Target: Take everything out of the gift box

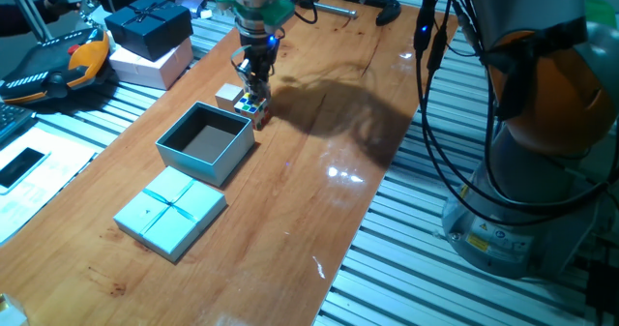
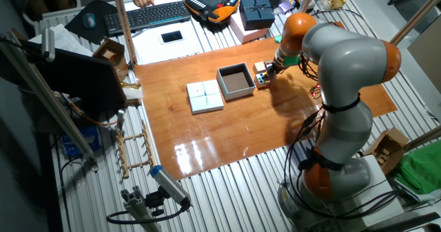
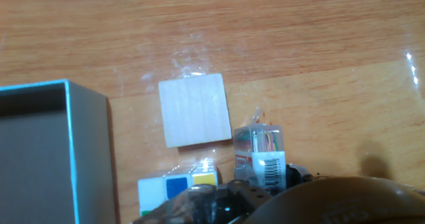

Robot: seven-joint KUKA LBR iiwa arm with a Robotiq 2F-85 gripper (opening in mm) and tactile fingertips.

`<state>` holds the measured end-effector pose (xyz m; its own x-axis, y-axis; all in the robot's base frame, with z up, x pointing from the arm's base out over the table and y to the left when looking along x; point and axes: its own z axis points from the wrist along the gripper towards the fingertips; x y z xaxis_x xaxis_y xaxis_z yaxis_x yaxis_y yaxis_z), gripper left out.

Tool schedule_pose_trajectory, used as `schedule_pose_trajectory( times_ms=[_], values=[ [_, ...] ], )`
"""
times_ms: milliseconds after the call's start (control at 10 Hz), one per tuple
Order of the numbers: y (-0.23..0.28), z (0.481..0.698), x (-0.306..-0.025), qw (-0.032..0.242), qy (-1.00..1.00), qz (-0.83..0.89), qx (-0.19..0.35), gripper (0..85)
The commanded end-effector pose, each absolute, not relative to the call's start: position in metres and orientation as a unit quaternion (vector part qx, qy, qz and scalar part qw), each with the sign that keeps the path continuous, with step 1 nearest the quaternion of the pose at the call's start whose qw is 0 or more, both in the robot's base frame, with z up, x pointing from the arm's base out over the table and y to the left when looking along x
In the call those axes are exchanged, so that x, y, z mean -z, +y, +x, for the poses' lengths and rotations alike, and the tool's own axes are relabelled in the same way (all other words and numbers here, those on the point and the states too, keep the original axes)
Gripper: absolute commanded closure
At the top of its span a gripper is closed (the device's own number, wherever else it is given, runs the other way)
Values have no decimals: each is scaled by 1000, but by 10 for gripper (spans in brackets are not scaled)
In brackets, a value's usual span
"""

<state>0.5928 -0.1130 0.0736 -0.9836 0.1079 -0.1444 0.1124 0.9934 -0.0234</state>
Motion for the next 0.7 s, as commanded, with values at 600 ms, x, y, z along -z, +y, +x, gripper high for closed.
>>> schedule_pose_trajectory(
  times_ms=[600],
  values=[
    [-112,593,-74,75,995,64,15,437]
  ],
)
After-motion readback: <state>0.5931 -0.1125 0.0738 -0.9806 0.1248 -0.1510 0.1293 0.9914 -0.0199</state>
